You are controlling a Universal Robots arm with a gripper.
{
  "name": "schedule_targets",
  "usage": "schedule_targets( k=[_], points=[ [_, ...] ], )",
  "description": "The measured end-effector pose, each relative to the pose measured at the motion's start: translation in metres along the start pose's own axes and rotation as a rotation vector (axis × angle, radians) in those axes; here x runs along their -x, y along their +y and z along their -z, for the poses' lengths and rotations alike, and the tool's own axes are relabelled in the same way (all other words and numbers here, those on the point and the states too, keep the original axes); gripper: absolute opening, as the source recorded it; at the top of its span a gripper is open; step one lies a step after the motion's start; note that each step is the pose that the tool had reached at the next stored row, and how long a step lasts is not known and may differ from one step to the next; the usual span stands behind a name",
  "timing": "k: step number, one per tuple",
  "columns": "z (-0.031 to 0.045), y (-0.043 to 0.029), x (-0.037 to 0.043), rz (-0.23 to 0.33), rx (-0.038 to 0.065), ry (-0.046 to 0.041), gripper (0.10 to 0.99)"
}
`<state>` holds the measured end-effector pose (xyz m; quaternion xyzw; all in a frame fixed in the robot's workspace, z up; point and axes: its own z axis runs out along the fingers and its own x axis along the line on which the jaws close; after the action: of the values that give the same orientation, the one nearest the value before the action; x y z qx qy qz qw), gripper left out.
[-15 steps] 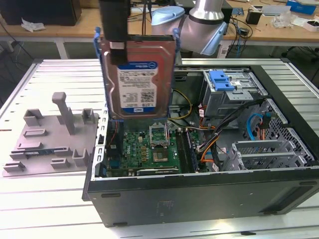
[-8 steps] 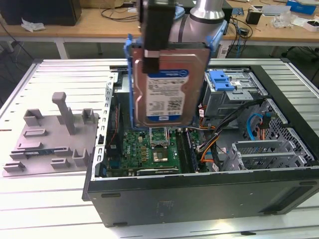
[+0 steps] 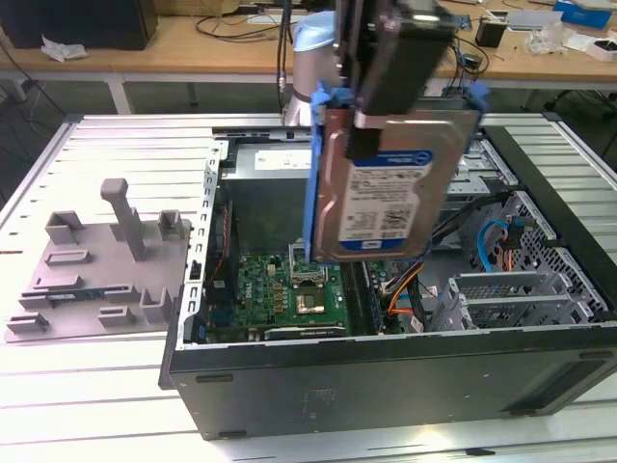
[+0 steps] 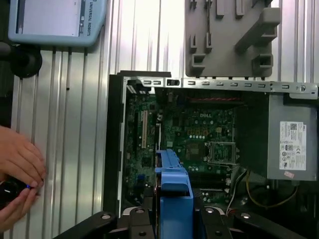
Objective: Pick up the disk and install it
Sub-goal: 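Pick up the disk, then insert the disk into the insertion slot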
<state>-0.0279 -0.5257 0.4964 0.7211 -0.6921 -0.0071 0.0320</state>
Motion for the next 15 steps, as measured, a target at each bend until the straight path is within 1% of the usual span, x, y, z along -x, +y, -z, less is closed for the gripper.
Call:
schedule_targets(
  k=[1, 2, 15],
  points=[
    [0.0002, -0.0065, -0.0027, 0.000, 0.000, 0.0000, 0.369],
    [0.0004, -0.0096, -0.0035, 0.000, 0.000, -0.0001, 0.369],
    [0.0005, -0.0115, -0.0036, 0.000, 0.000, -0.0001, 0.369]
  ],
)
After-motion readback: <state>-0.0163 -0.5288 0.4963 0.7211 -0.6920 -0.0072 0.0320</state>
